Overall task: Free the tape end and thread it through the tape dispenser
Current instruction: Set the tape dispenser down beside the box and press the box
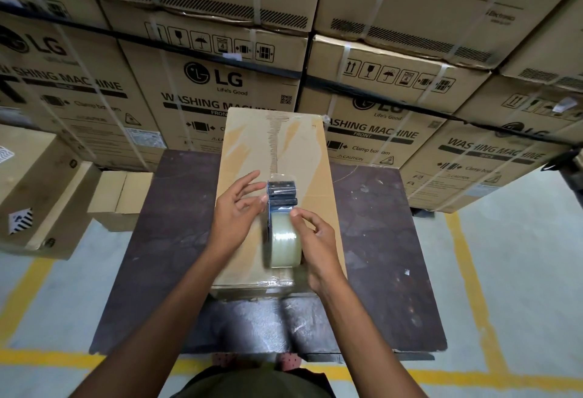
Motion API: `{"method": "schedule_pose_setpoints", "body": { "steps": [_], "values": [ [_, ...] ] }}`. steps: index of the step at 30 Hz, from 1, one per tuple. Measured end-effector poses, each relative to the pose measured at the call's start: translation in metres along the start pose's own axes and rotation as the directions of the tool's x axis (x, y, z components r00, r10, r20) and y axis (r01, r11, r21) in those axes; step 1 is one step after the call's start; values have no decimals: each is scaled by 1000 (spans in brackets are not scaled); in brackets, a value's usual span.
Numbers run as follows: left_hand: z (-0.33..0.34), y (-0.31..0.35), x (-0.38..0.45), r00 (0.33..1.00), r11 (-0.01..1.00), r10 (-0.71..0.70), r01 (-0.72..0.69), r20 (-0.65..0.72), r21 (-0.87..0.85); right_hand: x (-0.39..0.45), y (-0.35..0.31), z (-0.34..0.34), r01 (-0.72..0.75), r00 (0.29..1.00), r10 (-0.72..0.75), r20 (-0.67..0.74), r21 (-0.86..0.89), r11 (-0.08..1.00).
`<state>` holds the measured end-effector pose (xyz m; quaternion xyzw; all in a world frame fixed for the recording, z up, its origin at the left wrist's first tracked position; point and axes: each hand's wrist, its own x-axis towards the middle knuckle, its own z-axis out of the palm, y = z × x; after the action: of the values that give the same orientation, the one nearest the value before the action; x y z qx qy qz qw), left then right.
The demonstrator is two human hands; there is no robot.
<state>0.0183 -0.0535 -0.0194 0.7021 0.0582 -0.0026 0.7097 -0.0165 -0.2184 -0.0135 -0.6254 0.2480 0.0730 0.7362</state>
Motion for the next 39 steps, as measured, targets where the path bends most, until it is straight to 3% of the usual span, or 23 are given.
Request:
{"method": "schedule_pose_setpoints", "body": {
  "steps": [8, 12, 16, 21, 28, 35, 39],
  "values": [
    [21, -4, 1, 990, 996, 30, -41, 138, 80, 4, -28, -33, 73, 997, -71, -29, 51, 996],
    [59, -2, 11, 974, 963, 52, -108, 222, 247, 17, -47, -82, 147, 985, -139, -101, 72, 986],
    [94, -15, 21, 956, 855, 89, -217, 279, 472, 32, -48, -129, 159, 971, -145, -189, 61, 985],
    [131, -36, 27, 942, 603, -3, -267, 336, 752, 67, -18, -171, 61, 967, -41, -250, 71, 996],
    [152, -66, 28, 956, 269, 26, -288, 292, 919, 130, 39, -182, -146, 958, 149, -246, 31, 989],
    [153, -76, 27, 961, 205, 58, -278, 272, 938, 168, 90, -178, -343, 926, 336, -173, -14, 939],
    [152, -83, 28, 962, 187, 66, -274, 266, 943, 179, 105, -175, -386, 905, 381, -189, 10, 923]
  ]
}}
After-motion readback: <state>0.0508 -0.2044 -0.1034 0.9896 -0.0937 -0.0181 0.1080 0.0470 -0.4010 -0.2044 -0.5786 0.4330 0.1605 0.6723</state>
